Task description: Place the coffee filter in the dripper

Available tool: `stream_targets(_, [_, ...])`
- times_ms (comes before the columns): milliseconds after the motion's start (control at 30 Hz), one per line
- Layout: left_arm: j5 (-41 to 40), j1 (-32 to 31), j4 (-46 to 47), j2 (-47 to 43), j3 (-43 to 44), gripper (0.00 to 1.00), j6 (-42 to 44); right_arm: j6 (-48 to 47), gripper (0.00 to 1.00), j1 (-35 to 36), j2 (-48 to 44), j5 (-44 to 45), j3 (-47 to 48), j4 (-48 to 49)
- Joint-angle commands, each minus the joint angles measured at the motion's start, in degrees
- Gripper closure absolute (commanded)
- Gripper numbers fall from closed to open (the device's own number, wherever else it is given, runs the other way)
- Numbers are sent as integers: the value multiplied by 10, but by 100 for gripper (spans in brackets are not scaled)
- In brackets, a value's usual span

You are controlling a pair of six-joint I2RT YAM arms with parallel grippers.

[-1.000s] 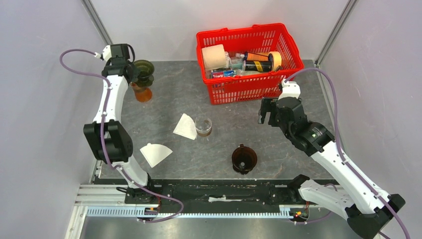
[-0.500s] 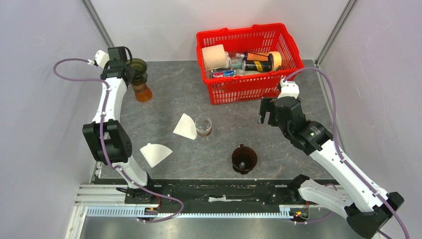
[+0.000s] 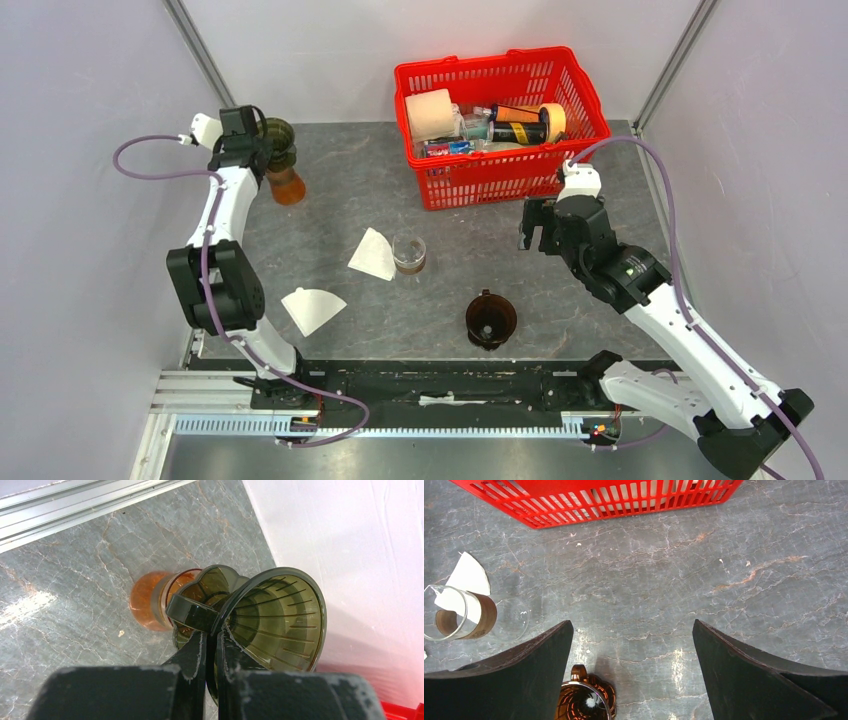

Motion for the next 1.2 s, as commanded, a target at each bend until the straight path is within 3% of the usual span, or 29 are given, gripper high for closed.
stream_targets(0, [-39,8,72,-46,-21,98,-54,-8,3,1,-9,0,-5,12])
stream_targets(267, [-10,25,119,-31,-36,98,-73,-11,3,1,-8,1,-5,12])
stream_targets(867, [8,37,82,32,5,98,-80,-7,3,1,-15,17,-10,0])
stream_targets(1000, [8,37,44,43,26,94,-82,-3,3,1,-11,23,-13,1])
stream_targets(1167, [16,37,20,55,49,81,-74,-6,3,1,-9,29,-13,-1])
